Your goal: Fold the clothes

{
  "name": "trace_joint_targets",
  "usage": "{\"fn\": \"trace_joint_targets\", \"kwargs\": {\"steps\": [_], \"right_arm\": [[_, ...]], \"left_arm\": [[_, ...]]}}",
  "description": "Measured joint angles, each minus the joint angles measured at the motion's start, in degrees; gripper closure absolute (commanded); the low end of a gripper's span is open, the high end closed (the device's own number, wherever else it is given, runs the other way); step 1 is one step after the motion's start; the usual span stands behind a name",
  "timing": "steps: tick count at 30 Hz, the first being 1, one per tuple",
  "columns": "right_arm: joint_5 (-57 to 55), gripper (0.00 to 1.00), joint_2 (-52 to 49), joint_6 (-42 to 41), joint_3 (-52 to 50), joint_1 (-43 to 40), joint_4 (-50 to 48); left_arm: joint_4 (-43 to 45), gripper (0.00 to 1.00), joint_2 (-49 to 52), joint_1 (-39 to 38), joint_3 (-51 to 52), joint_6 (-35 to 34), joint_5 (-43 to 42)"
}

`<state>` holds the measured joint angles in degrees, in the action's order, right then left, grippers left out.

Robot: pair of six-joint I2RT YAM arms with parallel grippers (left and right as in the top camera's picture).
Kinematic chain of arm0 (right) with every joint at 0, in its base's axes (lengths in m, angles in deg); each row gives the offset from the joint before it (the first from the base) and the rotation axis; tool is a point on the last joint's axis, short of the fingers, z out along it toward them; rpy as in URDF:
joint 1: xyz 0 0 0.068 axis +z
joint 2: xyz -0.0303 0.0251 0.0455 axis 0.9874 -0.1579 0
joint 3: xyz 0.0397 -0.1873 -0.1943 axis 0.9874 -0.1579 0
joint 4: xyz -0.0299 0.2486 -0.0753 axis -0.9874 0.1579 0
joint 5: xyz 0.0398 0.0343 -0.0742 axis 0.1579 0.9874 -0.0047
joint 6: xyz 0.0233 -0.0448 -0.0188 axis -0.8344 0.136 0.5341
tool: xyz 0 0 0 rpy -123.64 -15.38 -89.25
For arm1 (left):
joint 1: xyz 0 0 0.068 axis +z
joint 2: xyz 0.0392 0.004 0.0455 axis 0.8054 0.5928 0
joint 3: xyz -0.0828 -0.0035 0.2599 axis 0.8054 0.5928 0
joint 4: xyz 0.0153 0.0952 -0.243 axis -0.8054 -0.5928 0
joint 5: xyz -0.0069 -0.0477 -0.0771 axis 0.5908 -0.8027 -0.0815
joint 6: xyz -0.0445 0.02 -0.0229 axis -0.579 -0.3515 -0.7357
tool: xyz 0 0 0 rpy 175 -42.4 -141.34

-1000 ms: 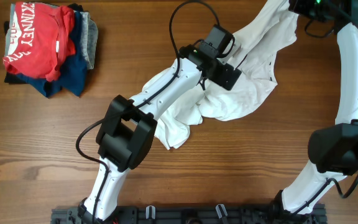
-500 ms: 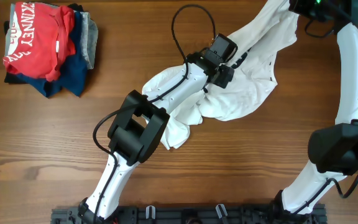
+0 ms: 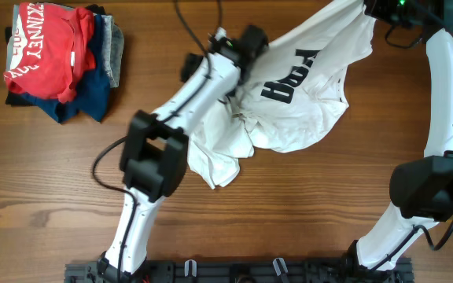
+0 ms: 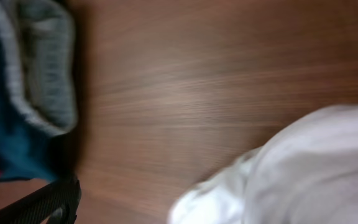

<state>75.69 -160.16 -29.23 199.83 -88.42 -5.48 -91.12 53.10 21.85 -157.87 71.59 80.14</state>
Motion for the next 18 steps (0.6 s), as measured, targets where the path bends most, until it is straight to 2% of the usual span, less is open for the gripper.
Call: {"fn": "trace_joint_targets", "kwargs": {"steps": [2, 6, 18], "right_arm": [[0.02, 0.96, 0.00, 0.00, 0.00, -0.42, 0.11], [0.22, 0.96, 0.00, 0.00, 0.00, -1.90, 0.33], [4.15, 0.96, 0.00, 0.02, 0.00, -4.11, 0.42]], "left_arm": [[-3.08, 0.00, -2.54, 1.66, -2.95, -0.70, -0.13], [-3.85, 0.00, -9.14, 3.15, -5.49, -0.22, -1.62], [-4.35, 0.00, -23.65, 1.84, -6.21, 6.80, -4.66]]}}
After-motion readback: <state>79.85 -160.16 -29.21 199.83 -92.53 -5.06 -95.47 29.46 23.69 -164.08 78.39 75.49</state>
